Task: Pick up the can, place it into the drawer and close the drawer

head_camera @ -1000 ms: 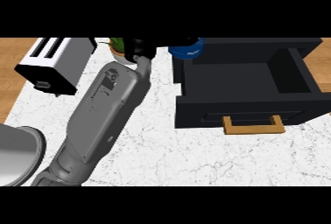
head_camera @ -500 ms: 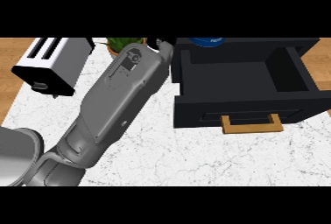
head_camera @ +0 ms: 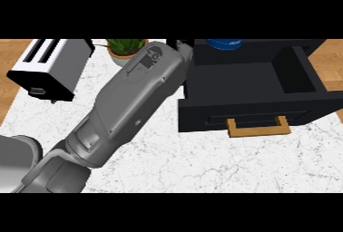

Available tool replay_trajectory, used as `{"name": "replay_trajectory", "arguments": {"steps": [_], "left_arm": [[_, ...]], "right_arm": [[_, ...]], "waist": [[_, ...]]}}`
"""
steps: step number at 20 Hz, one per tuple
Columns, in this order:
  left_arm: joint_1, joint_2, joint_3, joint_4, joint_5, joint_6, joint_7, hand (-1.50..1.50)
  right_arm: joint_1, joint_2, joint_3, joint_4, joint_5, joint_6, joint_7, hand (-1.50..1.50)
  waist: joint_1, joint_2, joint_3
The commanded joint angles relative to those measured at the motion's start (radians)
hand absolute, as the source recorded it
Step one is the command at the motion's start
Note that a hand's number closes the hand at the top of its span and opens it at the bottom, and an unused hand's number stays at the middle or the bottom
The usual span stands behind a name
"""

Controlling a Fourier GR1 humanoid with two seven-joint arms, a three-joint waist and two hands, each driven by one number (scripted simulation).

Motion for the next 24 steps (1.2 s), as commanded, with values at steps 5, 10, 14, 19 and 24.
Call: {"name": "replay_trajectory", "arguments": {"steps": [5,10,14,19,24], "left_arm": [[-0.067,0.000,-0.126,0.081,0.124,0.055,-0.009,1.50],[-0.053,0.000,-0.173,0.149,0.189,0.048,-0.056,1.50],[-0.054,0.000,-0.220,0.181,0.202,0.055,-0.070,1.50],[-0.060,0.000,-0.273,0.177,0.261,0.119,-0.067,-1.50],[-0.068,0.000,-0.266,0.226,0.294,0.112,-0.107,-1.50]], "right_arm": [[-0.020,-0.045,-0.041,0.065,-0.048,0.015,-0.002,-1.50],[-0.019,0.003,0.001,-0.007,-0.009,-0.004,0.012,-1.50],[-0.023,-0.061,-0.044,0.017,-0.069,0.001,0.039,-1.50],[-0.051,-0.031,0.009,-0.024,-0.021,-0.028,0.066,-1.50],[-0.059,-0.030,-0.019,0.032,-0.012,-0.019,0.033,-1.50]], "waist": [[-0.010,-0.001,0.001],[-0.025,0.006,0.001],[-0.026,0.004,0.001],[-0.030,0.006,0.001],[-0.026,0.009,0.001]]}}
